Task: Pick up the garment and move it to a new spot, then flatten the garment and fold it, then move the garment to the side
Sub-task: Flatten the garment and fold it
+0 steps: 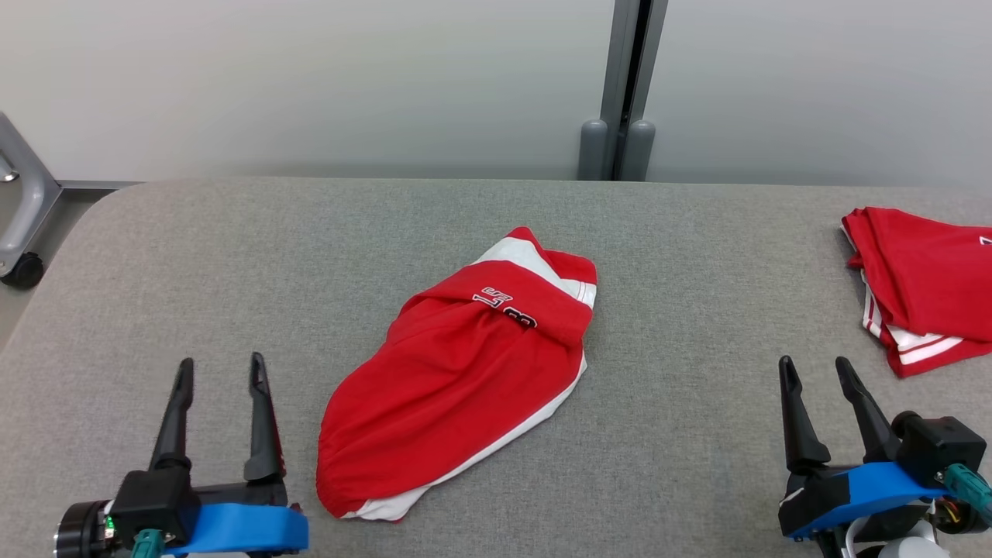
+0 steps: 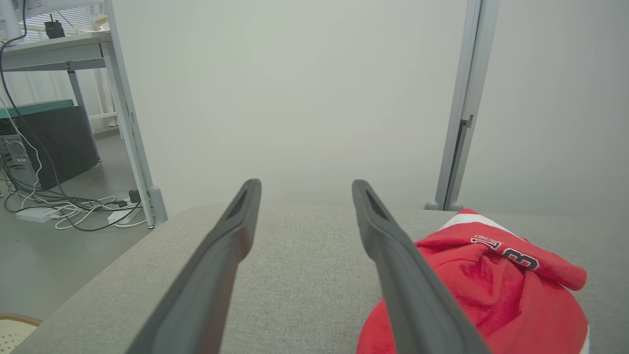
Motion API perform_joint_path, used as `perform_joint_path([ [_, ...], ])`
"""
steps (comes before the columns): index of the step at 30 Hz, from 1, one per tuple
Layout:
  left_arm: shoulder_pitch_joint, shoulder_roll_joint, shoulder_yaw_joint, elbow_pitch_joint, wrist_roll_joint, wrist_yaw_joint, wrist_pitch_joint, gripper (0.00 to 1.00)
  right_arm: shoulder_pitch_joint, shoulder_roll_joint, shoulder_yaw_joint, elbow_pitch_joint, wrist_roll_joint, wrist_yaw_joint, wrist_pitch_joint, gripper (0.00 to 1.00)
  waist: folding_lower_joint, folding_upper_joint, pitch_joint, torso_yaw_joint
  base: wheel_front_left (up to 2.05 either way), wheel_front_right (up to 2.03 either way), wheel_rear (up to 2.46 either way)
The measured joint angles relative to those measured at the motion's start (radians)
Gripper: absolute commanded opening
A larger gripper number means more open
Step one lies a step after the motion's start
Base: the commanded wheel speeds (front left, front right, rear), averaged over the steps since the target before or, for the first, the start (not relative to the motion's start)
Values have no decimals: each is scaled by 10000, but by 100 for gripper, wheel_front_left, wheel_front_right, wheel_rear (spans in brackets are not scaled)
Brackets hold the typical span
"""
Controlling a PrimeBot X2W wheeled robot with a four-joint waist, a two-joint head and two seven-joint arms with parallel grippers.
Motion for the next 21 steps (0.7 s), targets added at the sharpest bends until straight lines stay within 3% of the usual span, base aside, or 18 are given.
perform_joint_path([
  [14, 255, -596, 1290, 140, 842, -849, 0, 100, -12, -2, -119, 222, -75, 0, -13, 100, 1, 0, 174, -97, 0, 0, 0],
  [21, 249, -888, 1478, 207, 1143, -1166, 0, 100, -506, -171, 476, 554, -75, 0, 142, 100, 1, 0, 259, 69, 0, 0, 0],
])
